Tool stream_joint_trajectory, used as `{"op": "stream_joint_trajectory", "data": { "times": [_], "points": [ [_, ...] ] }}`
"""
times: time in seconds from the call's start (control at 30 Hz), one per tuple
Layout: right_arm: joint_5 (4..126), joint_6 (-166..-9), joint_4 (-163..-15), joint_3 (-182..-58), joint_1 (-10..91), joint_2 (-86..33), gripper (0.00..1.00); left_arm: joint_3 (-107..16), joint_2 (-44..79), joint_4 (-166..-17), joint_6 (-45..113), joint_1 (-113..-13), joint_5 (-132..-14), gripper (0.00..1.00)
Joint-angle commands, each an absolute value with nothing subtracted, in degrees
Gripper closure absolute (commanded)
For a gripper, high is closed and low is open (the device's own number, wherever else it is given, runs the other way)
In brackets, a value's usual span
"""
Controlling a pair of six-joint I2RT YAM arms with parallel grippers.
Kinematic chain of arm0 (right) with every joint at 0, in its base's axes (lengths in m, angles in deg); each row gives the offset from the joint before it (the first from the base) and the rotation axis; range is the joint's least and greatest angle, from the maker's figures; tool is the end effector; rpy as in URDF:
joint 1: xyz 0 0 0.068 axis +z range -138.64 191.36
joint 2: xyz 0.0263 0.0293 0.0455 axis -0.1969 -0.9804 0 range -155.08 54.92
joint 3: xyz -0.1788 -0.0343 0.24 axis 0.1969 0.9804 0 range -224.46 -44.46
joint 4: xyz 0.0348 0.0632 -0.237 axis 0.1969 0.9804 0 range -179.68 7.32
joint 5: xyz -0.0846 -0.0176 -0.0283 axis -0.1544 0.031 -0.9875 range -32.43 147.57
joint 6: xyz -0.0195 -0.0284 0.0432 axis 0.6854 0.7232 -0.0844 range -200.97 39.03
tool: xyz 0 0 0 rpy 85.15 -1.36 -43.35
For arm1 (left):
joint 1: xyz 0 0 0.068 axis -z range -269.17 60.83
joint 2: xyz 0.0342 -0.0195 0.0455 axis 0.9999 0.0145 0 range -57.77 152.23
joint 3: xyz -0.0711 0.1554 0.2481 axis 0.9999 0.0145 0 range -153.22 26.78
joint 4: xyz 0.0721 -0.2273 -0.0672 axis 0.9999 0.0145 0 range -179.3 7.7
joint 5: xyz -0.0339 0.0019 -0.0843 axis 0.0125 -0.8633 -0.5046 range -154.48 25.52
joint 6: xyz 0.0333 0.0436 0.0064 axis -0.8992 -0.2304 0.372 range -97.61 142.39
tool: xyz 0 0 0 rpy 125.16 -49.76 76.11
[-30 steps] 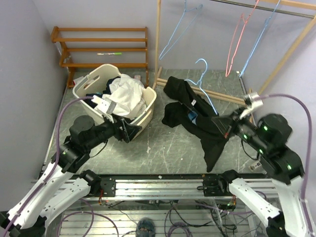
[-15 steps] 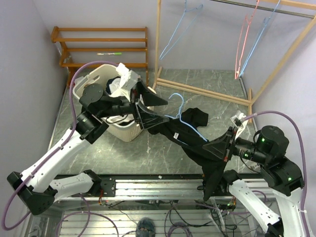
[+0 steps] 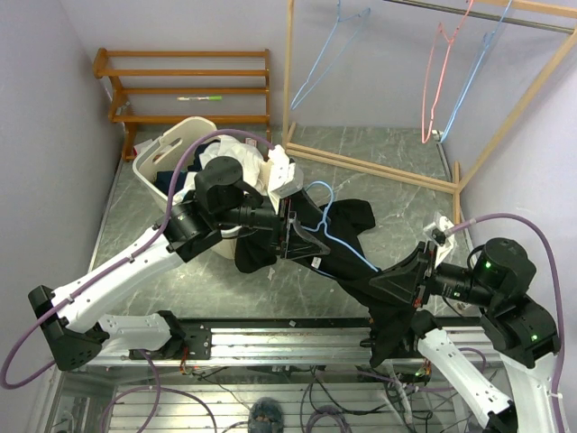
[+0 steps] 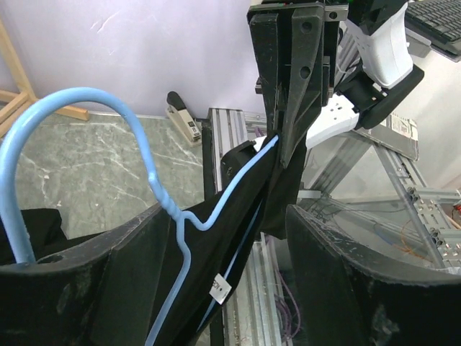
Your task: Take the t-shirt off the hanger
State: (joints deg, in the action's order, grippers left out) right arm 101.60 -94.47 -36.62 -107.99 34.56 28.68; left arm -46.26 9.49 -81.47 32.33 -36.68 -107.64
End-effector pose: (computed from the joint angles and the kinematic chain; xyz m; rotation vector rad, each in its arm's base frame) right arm -0.0093 0.0244 0.4029 -0.7161 1.7845 1.1440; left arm 0.1203 -0.1990 0.4632 1.2080 1.3340 -1.4093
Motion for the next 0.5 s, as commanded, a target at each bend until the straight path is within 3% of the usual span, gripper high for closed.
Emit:
{"op": "stream_joint_trajectory", "data": {
  "times": [0.0, 0.17, 0.27, 0.43, 0.47],
  "points": [
    [105.8, -95.1, -40.9, -109.2, 34.5, 30.3, 1.0, -46.1, 9.6, -81.0, 30.1, -35.4, -107.1, 0.25],
    [107.5, -95.8, -41.9, -109.8, 34.5, 30.5, 1.0, -44.9, 10.0, -80.8, 29.1, -34.1, -105.2, 0.36],
    [107.5, -95.7, -41.8, -110.6, 34.5, 30.6, 1.0, -44.6, 9.9, -80.8, 29.0, -34.0, -105.0, 0.53],
    [105.8, -95.3, -41.2, -109.7, 34.5, 30.9, 1.0, -44.3, 8.8, -80.2, 28.8, -33.9, -104.1, 0.9],
    [105.4, -95.3, -41.3, -109.4, 34.5, 30.9, 1.0, -44.3, 8.4, -79.8, 28.6, -33.9, -103.6, 0.93]
  ]
}}
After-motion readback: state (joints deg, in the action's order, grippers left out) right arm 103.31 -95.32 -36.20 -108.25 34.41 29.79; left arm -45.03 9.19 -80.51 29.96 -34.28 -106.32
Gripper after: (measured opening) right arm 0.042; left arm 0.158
